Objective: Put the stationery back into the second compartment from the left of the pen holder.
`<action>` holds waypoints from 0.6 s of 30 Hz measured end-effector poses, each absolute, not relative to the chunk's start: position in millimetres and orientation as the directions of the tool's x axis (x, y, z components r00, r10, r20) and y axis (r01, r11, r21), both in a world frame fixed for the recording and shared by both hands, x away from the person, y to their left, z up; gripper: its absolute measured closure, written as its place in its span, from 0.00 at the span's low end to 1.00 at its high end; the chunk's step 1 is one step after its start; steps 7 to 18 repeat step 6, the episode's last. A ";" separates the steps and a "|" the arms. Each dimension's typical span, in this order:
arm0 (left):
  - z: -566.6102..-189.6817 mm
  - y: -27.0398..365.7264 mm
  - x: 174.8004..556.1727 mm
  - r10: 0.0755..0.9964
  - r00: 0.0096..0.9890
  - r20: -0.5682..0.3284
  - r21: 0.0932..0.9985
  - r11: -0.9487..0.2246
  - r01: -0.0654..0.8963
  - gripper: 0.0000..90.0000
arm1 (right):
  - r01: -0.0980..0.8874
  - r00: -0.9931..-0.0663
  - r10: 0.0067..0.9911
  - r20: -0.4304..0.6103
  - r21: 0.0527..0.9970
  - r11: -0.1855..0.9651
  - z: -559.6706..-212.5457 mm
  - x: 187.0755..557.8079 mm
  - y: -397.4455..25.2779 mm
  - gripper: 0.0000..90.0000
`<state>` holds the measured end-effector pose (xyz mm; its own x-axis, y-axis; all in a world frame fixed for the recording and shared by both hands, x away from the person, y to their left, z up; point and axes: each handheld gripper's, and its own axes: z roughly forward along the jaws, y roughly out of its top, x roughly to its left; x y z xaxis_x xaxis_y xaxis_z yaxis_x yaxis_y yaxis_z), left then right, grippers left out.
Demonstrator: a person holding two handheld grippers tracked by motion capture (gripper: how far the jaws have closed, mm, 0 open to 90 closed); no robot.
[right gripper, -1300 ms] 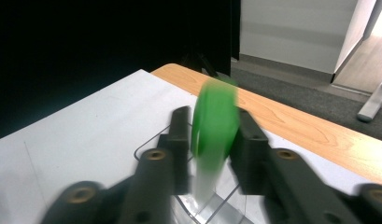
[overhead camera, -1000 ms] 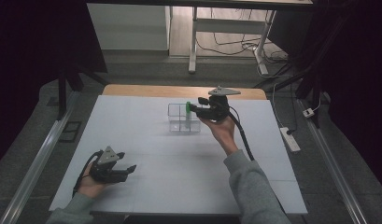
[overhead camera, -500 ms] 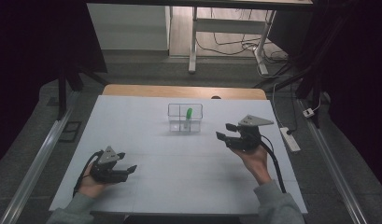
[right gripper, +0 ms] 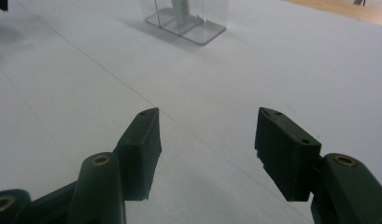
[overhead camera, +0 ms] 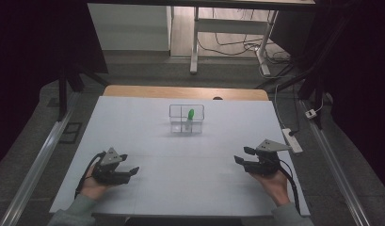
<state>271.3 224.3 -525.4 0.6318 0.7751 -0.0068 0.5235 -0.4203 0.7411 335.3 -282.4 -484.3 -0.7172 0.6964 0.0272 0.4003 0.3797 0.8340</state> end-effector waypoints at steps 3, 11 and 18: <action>-525.2 223.0 271.6 0.773 0.634 -0.005 0.741 -0.423 0.522 0.33 | 0.397 -0.722 0.692 0.020 0.831 0.389 -486.2 335.4 -283.9 0.45; -525.6 223.3 272.0 0.773 0.634 -0.005 0.739 -0.424 0.523 0.33 | 0.391 -0.726 0.687 0.014 0.831 0.395 -486.1 334.8 -282.8 0.44; -525.6 223.3 272.0 0.773 0.634 -0.005 0.739 -0.424 0.523 0.33 | 0.391 -0.726 0.687 0.014 0.831 0.395 -486.1 334.8 -282.8 0.44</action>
